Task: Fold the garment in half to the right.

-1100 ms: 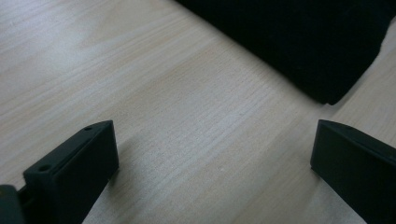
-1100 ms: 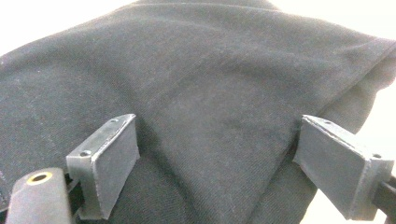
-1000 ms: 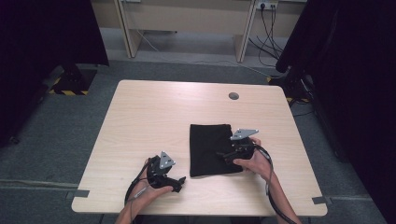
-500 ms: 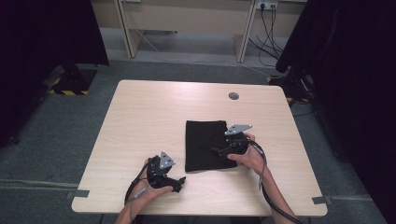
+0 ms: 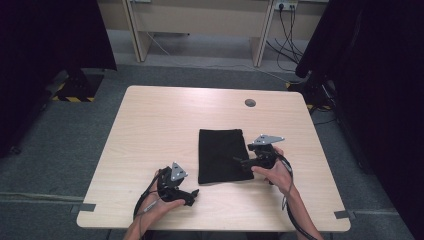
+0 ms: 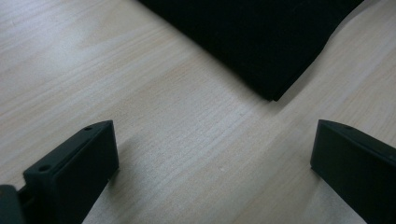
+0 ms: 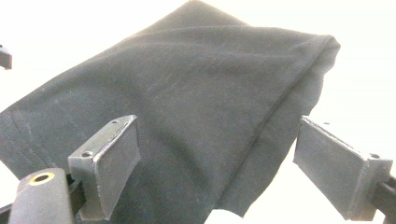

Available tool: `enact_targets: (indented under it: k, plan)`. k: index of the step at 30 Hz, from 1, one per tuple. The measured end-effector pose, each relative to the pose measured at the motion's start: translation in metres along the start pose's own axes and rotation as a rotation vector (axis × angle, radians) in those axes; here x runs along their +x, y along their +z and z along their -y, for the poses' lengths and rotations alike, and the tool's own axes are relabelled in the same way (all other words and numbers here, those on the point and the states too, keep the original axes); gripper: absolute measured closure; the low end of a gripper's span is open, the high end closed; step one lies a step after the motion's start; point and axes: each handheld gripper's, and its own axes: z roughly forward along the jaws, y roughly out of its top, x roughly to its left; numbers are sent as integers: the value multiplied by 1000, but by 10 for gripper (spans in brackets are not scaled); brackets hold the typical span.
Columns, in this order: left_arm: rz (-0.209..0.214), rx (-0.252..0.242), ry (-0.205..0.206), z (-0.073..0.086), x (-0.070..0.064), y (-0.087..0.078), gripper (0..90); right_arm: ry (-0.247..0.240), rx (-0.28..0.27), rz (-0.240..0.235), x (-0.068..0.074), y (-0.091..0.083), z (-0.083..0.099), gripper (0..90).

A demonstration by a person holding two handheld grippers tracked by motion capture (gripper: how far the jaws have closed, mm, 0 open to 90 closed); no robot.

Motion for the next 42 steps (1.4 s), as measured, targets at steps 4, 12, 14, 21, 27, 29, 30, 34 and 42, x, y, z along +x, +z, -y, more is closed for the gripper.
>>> enact_targets:
  k: [4, 12, 14, 21, 27, 29, 30, 34, 42]
  plan:
    - [0, 0, 0, 0, 0, 0, 0, -15, 13, 8, 5, -6, 1, 149]
    - [0, 0, 0, 0, 0, 0, 0, -25, 18, 51, 7, -19, 6, 150]
    - [0, 0, 0, 0, 0, 0, 0, -22, 22, 53, 7, -22, 9, 150]
    - [0, 0, 0, 0, 0, 0, 0, -19, 24, 60, 11, -31, 13, 148]
    - [0, 0, 0, 0, 0, 0, 0, -35, 34, 65, 15, -34, 17, 148]
    - [0, 0, 0, 0, 0, 0, 0, -42, 41, 92, 17, -36, 19, 149]
    - [0, 0, 0, 0, 0, 0, 0, -45, 39, 94, 17, -37, 20, 149]
    - [0, 0, 0, 0, 0, 0, 0, -51, 31, 87, 20, -43, 24, 148]
    - [0, 0, 0, 0, 0, 0, 0, -20, 28, 87, 21, -51, 31, 152]
